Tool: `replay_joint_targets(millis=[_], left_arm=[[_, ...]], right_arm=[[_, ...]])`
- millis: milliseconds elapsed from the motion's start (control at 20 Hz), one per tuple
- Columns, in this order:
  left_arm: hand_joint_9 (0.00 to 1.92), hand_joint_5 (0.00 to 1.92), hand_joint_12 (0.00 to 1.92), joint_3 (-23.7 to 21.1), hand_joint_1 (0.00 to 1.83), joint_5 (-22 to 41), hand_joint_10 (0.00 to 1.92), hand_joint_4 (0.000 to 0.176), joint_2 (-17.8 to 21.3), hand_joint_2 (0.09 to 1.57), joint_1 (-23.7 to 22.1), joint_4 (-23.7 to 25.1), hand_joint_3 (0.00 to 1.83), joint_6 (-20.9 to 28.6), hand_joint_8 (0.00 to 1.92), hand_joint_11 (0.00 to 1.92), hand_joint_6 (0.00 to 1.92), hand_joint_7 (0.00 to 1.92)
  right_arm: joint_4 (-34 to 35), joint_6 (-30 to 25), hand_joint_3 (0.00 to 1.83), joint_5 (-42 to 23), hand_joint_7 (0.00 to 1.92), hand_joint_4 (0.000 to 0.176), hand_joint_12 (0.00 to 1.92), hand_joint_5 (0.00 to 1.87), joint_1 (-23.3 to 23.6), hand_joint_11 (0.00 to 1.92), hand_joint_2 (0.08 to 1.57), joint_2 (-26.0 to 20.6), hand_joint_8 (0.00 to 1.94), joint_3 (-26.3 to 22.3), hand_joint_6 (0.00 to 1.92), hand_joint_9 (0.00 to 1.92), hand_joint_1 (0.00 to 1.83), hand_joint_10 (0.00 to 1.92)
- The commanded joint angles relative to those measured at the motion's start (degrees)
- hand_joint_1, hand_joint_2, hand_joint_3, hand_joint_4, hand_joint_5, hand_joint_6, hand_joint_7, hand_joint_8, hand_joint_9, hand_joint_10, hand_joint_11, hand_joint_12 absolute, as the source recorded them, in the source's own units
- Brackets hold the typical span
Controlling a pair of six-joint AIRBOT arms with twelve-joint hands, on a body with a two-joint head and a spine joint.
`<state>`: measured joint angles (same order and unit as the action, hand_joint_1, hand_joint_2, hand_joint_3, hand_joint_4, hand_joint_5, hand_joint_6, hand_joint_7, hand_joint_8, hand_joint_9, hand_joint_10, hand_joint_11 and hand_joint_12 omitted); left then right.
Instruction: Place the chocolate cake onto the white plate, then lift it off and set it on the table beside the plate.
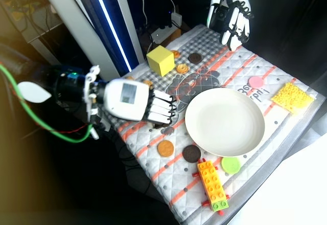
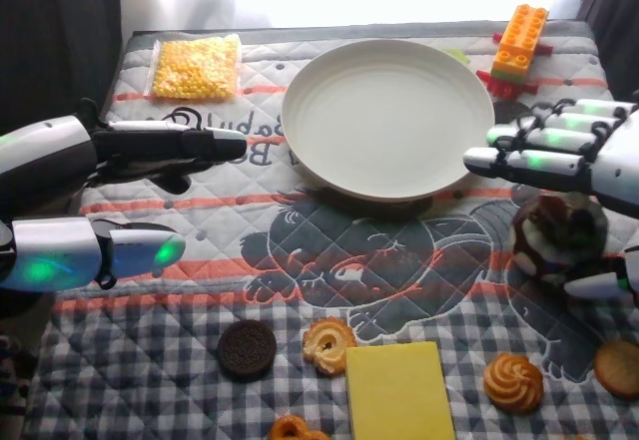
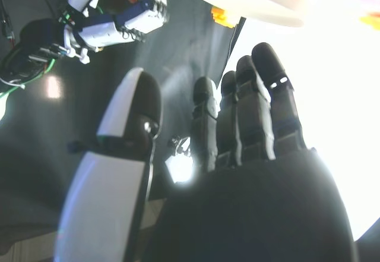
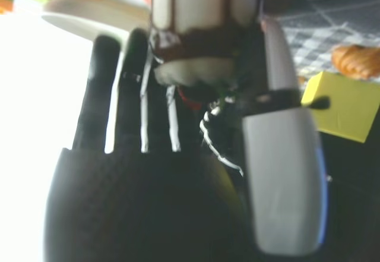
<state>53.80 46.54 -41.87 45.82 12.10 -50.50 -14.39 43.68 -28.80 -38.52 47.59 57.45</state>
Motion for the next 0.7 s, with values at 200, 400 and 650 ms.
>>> replay_joint_targets(millis=[200, 400, 650], left_arm=[[0.16, 0.27, 0.61, -0.09, 0.95, 6.98, 0.01, 0.085, 0.3, 1.28, -0.16, -1.83, 0.0, 0.34, 0.0, 0.0, 0.0, 0.22], [0.15, 0.25, 0.48, -0.1, 0.93, 7.53, 0.0, 0.068, 0.3, 1.28, 0.95, -2.91, 0.0, -0.06, 0.0, 0.0, 0.0, 0.22], [0.04, 0.16, 0.01, -0.19, 0.88, 9.69, 0.01, 0.076, 0.31, 1.28, 1.33, -4.5, 0.0, -1.37, 0.0, 0.0, 0.0, 0.09]], right_arm=[[0.84, 0.07, 0.0, -9.55, 0.0, 0.118, 0.0, 0.0, -0.54, 0.0, 0.95, -4.38, 0.0, -3.05, 0.0, 0.0, 0.76, 0.0], [2.07, 0.07, 0.0, -17.46, 0.0, 0.14, 0.0, 0.0, -2.47, 0.0, 0.97, -8.7, 0.0, -6.03, 0.0, 0.0, 0.8, 0.0], [5.87, 0.13, 0.0, -28.05, 0.0, 0.061, 0.0, 0.0, -7.51, 0.0, 0.99, -11.32, 0.0, -8.08, 0.0, 0.0, 0.59, 0.0]])
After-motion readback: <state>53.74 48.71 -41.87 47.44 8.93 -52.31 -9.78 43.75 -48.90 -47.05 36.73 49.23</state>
